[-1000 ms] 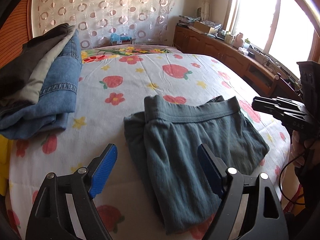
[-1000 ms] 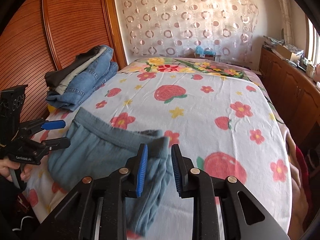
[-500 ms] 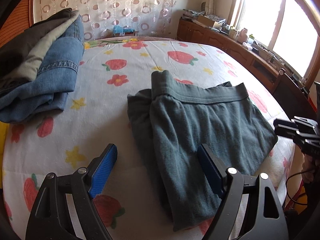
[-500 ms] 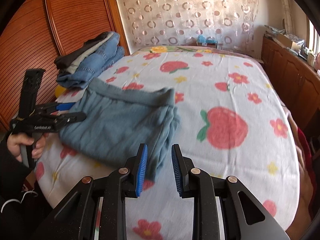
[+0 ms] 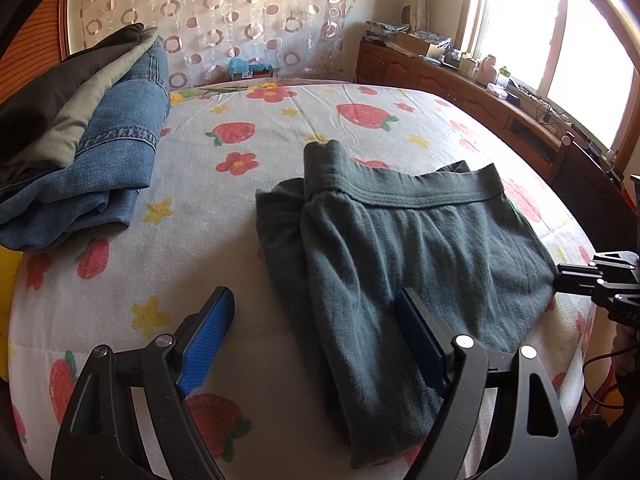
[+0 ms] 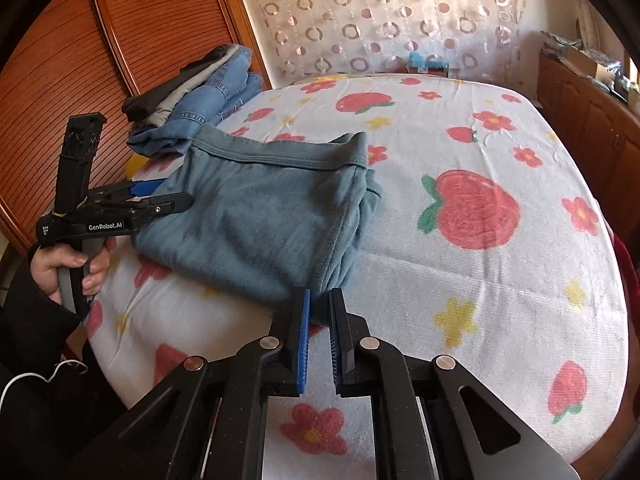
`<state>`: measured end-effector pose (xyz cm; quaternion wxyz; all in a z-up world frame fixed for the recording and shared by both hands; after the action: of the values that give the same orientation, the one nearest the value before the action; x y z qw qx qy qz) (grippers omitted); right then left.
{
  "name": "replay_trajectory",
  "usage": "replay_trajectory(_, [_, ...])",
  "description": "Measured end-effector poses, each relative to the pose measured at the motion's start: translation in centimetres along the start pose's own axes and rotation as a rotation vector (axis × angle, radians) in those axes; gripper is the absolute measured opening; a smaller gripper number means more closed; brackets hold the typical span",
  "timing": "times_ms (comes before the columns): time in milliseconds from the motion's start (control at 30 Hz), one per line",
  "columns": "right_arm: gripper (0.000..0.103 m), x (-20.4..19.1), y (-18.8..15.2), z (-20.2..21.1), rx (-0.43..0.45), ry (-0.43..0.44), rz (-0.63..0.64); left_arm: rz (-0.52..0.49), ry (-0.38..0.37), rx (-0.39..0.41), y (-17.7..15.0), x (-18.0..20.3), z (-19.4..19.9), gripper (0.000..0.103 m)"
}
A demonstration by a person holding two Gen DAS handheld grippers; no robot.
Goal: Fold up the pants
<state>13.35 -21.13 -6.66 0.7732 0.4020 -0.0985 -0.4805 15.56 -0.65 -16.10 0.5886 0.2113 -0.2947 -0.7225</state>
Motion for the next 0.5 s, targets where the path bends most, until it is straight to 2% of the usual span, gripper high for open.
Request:
replay_trajectory(233, [0.010, 0.2, 1.1, 0.9, 0.026, -0.043, -0.004, 0.002, 0.001, 0.002, 0.0, 0.0, 0.0, 0.083])
replay_trajectory(400, [0.019, 0.2, 2.8, 0.2, 0.042, -0.093, 0.013, 0.001, 0.002, 0.002, -0.1, 0.0, 0.1, 0.083])
replay_trajectory(500, [0.030, 0.1, 3.8, -1.2, 0.041, -0.115, 0.030, 0.001, 0.001, 0.003, -0.1, -0.1, 0.1, 0.083])
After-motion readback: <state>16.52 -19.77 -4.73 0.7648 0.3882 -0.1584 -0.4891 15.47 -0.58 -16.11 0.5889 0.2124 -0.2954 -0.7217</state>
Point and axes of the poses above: each gripper's, at about its wrist camera, not at the fingertips, and z roughly against the way its jaws point, x to its right, y to its top, the point moved 7 cm from there along -z, roughly the way its jaws point, and after that the axes turned 4 degrees about y, right-handed, at the moved point
